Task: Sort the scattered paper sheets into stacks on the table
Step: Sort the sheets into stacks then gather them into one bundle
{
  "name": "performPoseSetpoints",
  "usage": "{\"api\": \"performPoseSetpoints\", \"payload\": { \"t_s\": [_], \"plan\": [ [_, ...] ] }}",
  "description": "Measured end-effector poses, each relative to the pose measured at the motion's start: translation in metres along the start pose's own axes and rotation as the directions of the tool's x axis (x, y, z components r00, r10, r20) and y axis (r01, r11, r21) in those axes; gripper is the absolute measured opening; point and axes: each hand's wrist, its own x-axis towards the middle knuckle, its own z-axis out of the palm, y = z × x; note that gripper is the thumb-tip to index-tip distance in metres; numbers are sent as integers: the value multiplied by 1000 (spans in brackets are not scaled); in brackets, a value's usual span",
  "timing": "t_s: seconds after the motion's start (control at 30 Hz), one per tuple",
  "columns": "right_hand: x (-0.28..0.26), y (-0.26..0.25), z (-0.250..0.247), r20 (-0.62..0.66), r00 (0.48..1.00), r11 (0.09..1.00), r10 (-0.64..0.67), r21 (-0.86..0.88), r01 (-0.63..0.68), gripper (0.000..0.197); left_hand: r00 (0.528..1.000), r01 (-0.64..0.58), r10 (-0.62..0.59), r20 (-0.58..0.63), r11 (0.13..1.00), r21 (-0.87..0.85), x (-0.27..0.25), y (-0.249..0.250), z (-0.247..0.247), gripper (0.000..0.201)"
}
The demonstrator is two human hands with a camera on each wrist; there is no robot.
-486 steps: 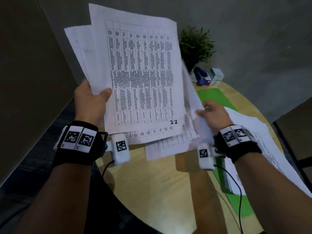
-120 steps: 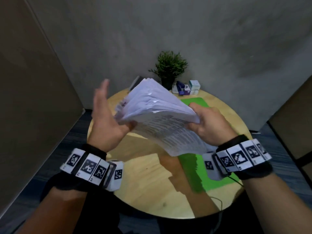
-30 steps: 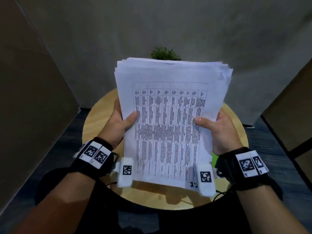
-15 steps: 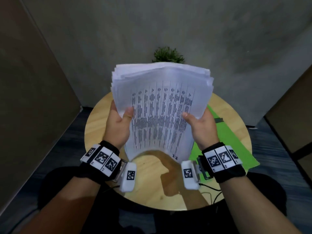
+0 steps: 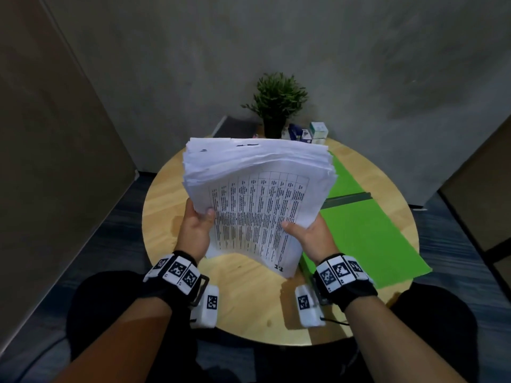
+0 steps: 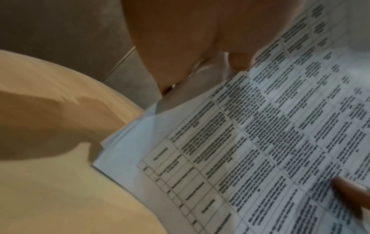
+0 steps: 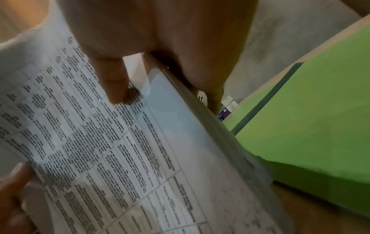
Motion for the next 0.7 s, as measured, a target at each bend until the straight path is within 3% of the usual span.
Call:
{"api": "performPoseSetpoints", "payload": {
  "t_s": [0.13,0.23,0.4,0.5,0.6,0.7],
  "plan": [
    [1,-11,-3,-48,999,1000,6,-10,-7,30,998,7,-8,-61,1000,-9,9,3,12,38],
    [-3,-26,-11,-72,996,998,-57,-7,57,27,1000,10,-11,-25,999,-45,18,10,22,34],
    [-6,-57,-41,-215,959,983,-184,-66,174,29,987,20,-13,157,999,-47,41,36,65,27],
    [-1,-70,-75,-289,930,971,-227,-138,195,30,947,41,-34,319,999,-14,58,47,101,26],
    [5,-79,-110,-323,899,935,-296,-291,204,31,896,3,-85,436,983,184,83,38,136,36],
    [15,-82,-140,-330,861,851,-386,-489,194,21,852,-76,-211,479,855,513,106,4,166,45]
  ]
}}
